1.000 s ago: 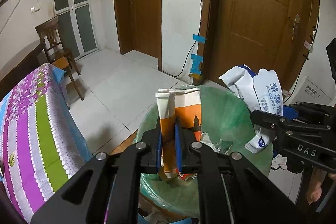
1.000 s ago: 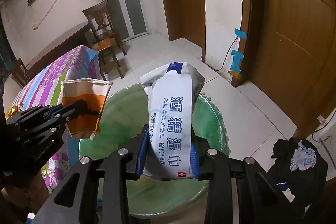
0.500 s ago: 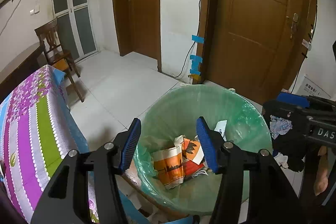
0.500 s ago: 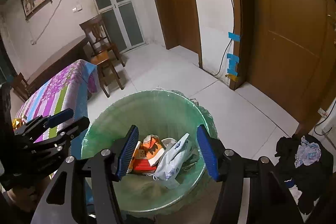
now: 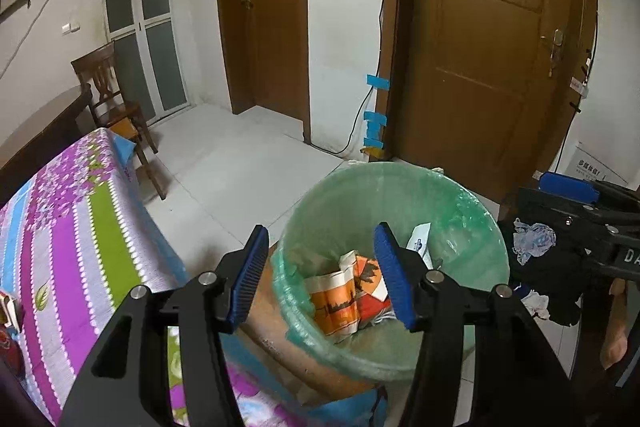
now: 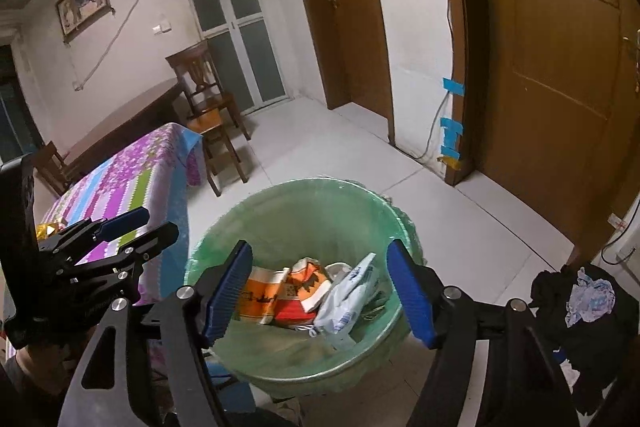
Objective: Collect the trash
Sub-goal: 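Move both tools back over the table toward the remaining items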
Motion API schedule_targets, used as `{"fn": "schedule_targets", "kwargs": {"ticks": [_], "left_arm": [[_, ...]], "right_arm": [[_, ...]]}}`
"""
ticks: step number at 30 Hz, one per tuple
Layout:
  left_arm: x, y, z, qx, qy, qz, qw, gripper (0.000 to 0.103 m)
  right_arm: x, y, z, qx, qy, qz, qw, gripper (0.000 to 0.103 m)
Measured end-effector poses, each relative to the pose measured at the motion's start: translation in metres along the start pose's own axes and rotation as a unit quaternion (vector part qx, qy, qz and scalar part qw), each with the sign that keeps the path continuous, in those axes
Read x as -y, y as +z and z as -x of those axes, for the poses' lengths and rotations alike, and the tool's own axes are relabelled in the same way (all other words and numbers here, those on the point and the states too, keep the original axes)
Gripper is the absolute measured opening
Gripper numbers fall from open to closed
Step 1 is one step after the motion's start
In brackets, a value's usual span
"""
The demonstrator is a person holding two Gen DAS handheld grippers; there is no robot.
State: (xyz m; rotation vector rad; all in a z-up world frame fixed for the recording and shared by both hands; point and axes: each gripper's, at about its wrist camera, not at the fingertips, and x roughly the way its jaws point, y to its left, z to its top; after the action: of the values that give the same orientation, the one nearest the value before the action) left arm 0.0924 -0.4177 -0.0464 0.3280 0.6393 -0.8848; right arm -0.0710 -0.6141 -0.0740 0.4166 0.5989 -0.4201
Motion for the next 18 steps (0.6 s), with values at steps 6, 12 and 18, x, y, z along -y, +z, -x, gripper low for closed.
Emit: {"fn": "schedule_targets", "kwargs": {"ticks": [6, 12, 18], "left_arm": [[-0.036, -0.016, 0.034, 0.007, 0.02, 0.016, 0.9996, 0.053], [-0.089, -0.034, 0.065, 0.01, 0.057, 0.044, 0.9974, 0.053], [-0.156, -0.055, 0.099, 0.011, 0.093, 0.09, 0.9915, 0.053]], "right_arm": [[-0.051, -0.013, 0.011, 0.012, 0.056, 0.035, 0.998, 0.083], [-0.115, -0.019, 0.01, 0.01, 0.115, 0.078, 0.99, 0.085], [-0.18, -0.024, -0.001, -0.006, 0.165, 0.105, 0.981, 0.087]]}}
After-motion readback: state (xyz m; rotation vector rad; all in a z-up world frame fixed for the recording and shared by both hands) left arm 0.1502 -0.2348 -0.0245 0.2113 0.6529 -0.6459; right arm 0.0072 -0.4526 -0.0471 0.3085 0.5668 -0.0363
